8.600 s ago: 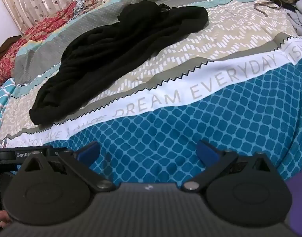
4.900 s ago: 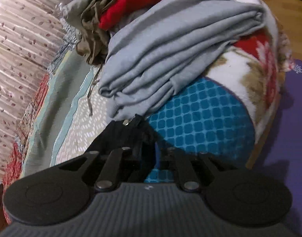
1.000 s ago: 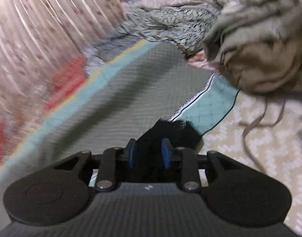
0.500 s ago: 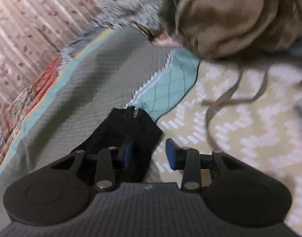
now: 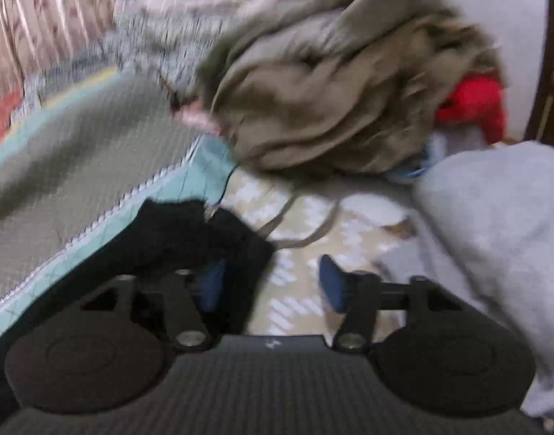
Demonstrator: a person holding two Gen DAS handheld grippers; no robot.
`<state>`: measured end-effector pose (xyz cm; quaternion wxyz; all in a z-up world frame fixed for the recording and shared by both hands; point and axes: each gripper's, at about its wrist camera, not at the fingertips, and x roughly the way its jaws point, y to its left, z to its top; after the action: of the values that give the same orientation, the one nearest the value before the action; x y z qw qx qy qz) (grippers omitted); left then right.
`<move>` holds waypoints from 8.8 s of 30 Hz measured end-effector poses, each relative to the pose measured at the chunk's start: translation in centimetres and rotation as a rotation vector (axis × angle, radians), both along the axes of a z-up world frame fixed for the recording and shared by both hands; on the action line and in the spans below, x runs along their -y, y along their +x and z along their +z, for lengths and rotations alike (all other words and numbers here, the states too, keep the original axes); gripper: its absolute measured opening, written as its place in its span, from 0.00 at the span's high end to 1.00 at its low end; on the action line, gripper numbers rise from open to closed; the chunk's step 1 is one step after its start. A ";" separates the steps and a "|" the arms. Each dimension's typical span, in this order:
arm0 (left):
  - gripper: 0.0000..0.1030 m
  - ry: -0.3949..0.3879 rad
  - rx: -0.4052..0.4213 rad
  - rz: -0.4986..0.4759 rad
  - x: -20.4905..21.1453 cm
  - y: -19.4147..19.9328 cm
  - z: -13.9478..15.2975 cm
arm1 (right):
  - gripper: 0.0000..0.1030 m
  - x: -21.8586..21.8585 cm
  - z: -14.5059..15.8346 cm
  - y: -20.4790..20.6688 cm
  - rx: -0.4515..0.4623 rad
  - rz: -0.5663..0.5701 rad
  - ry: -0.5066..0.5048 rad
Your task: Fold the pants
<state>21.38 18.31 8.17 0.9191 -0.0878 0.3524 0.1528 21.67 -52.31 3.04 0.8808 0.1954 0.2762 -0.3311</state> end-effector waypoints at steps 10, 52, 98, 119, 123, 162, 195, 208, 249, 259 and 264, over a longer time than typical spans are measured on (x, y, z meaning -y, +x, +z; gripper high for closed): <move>0.15 0.075 0.004 -0.052 -0.6 6.3 -0.1 | 0.39 -9.8 1.8 -5.7 0.115 0.256 0.210; 0.90 -0.636 -0.161 0.066 -4.9 -18.0 -4.1 | 0.45 -37.3 1.2 -15.3 -0.098 1.214 0.331; 0.89 0.407 -0.075 -0.592 12.2 5.5 -3.9 | 0.46 -0.4 -3.1 24.4 -0.259 0.087 0.254; 0.89 0.326 0.149 -0.445 10.2 -14.7 6.0 | 0.85 6.9 6.5 -10.4 0.318 0.167 0.440; 0.89 0.287 0.140 -0.429 9.6 -19.5 5.5 | 0.85 6.1 5.5 -19.0 0.377 0.210 0.439; 0.89 -0.349 -0.080 -0.063 -3.6 -20.6 -0.6 | 0.56 -27.0 -1.8 -18.6 0.041 0.961 0.398; 0.70 -0.077 -0.215 -0.183 6.2 -20.1 -2.9 | 0.92 -41.8 -1.0 -17.5 -0.163 1.586 0.163; 0.66 0.153 -0.174 -0.292 10.0 -21.7 0.1 | 0.68 -32.9 -0.3 -17.5 -0.029 1.473 0.466; 0.57 -0.008 -0.360 -0.467 20.7 -17.3 -5.4 | 0.44 7.6 -7.3 -25.8 0.506 0.094 0.698; 0.59 -0.106 -0.324 -0.450 19.7 -17.3 -3.6 | 0.78 5.7 -0.5 -25.3 0.543 0.307 0.564; 0.57 -0.217 -0.238 -0.469 19.2 -17.1 -0.8 | 0.81 -4.3 5.7 -22.5 0.390 0.727 0.160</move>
<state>4.32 -0.89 7.37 0.8668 -0.0835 0.4826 -0.0935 -0.87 -48.05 8.73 0.9582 0.2119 0.1803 0.0671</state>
